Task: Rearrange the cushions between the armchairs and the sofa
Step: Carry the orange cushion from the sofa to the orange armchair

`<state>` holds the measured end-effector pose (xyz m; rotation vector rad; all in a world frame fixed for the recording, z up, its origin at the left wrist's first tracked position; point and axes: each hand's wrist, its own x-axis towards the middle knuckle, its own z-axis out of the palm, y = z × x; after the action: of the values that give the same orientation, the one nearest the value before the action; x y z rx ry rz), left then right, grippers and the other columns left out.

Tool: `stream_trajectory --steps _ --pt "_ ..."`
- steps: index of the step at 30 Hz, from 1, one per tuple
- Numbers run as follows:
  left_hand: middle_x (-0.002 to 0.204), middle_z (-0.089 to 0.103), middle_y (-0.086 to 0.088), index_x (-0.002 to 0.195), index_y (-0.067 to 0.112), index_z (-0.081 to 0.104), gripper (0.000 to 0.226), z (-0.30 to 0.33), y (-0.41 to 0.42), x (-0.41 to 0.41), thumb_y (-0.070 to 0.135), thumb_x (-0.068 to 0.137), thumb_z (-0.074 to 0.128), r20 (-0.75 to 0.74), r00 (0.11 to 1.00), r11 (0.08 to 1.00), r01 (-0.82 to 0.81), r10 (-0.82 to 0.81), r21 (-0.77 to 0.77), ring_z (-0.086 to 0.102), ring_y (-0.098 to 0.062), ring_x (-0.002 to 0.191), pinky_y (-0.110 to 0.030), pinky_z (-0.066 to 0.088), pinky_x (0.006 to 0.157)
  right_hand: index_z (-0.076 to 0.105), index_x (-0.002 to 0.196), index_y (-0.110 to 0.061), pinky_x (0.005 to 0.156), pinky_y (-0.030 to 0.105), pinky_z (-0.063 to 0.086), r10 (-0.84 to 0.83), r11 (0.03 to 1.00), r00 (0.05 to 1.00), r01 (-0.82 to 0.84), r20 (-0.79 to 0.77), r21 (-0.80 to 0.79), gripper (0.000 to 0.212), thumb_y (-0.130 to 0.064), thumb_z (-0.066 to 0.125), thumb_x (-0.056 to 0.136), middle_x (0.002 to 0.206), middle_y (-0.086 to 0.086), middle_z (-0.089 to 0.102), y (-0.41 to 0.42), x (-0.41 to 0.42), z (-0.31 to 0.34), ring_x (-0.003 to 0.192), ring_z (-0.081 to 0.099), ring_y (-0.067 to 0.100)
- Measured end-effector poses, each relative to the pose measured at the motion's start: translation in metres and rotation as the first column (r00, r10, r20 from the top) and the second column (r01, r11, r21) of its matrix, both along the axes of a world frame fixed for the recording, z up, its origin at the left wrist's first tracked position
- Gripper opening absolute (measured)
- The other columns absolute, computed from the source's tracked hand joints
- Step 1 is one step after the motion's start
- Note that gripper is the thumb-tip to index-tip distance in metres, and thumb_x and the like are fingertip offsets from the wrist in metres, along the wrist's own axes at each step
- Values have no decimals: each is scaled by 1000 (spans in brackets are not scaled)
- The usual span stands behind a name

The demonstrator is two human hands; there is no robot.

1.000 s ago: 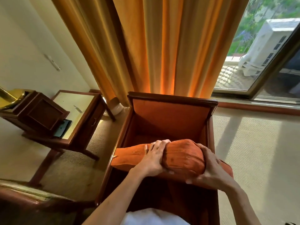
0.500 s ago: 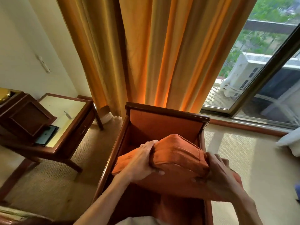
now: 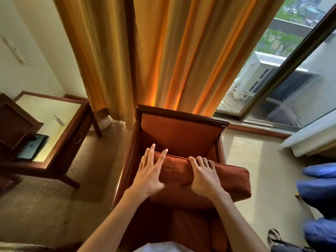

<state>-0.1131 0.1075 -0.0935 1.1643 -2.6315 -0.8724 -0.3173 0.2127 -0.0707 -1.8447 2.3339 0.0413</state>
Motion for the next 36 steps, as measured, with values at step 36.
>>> stream_trajectory --steps 36 --pt "136 47 -4 144 43 29 93 48 102 -208 45 69 84 228 961 943 214 -157 -256 40 -33 129 -66 17 115 33 139 -58 95 53 53 -40 975 509 210 860 -79 97 -30 84 61 125 -5 66 78 -157 -78 112 65 15"
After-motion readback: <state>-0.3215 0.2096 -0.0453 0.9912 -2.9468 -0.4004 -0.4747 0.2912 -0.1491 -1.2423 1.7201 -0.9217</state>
